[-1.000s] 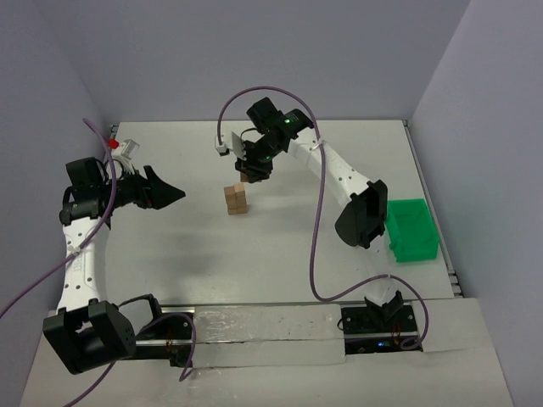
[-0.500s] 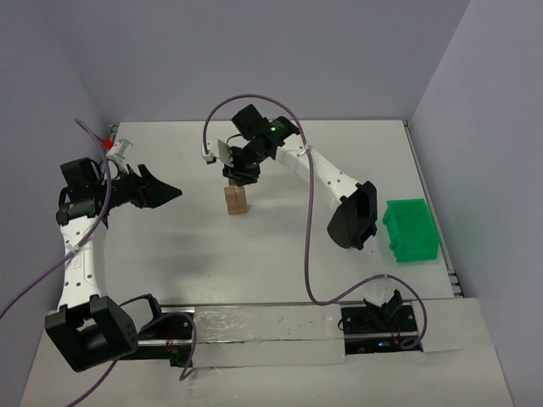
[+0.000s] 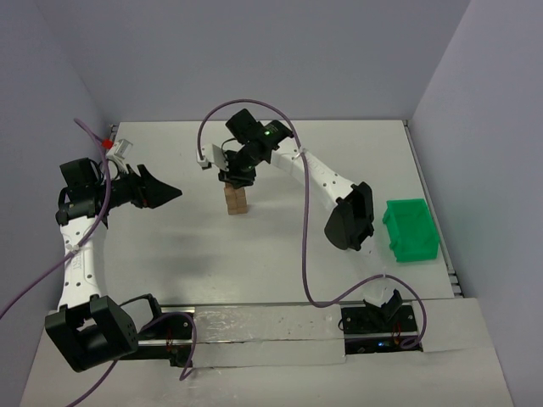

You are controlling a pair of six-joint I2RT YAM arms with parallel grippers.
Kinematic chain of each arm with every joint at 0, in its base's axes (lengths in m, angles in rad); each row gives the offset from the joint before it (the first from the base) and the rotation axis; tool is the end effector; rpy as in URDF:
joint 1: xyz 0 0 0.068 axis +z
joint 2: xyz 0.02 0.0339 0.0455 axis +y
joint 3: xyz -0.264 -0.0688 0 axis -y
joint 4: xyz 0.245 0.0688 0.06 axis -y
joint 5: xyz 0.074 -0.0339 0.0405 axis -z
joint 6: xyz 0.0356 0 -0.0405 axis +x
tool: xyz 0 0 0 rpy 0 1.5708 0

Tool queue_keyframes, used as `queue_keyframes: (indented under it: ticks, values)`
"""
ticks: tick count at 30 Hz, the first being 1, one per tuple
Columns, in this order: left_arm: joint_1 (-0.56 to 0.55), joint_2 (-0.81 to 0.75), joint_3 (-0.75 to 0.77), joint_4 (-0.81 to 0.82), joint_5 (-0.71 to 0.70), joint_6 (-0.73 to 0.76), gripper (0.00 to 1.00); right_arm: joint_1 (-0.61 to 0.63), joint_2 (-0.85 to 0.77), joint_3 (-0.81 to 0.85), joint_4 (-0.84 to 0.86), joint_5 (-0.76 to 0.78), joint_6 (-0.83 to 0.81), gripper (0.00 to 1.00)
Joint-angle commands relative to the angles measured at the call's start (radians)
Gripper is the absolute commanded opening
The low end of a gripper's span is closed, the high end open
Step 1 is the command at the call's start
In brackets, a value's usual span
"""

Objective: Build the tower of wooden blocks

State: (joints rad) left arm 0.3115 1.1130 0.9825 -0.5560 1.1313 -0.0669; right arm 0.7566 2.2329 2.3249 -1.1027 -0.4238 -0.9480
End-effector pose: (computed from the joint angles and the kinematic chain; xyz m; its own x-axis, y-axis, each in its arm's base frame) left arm 0.2221 0.0377 0.3214 -0.6378 -0.2352 -0.7334 0.4943 0.6052 -0.6240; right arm 0.3370 0.3383 0.3138 0.2779 -0.7558 -0.5929 -0.9581 -0.1732 -0.2283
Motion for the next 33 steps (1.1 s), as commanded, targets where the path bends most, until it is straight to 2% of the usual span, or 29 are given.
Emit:
queue_keyframes:
  ticks: [1,19,33]
  values:
    - [0.011,-0.012,0.011,0.044,0.037,0.007,0.99,0.016,0.027,0.031,0.04,0.03,-0.027,0.0]
    - [0.012,-0.01,0.007,0.044,0.039,0.01,0.99,0.017,0.054,0.031,0.059,0.045,-0.036,0.0]
    - [0.014,-0.012,0.002,0.048,0.038,0.008,0.99,0.02,0.05,0.027,0.063,0.044,-0.029,0.05]
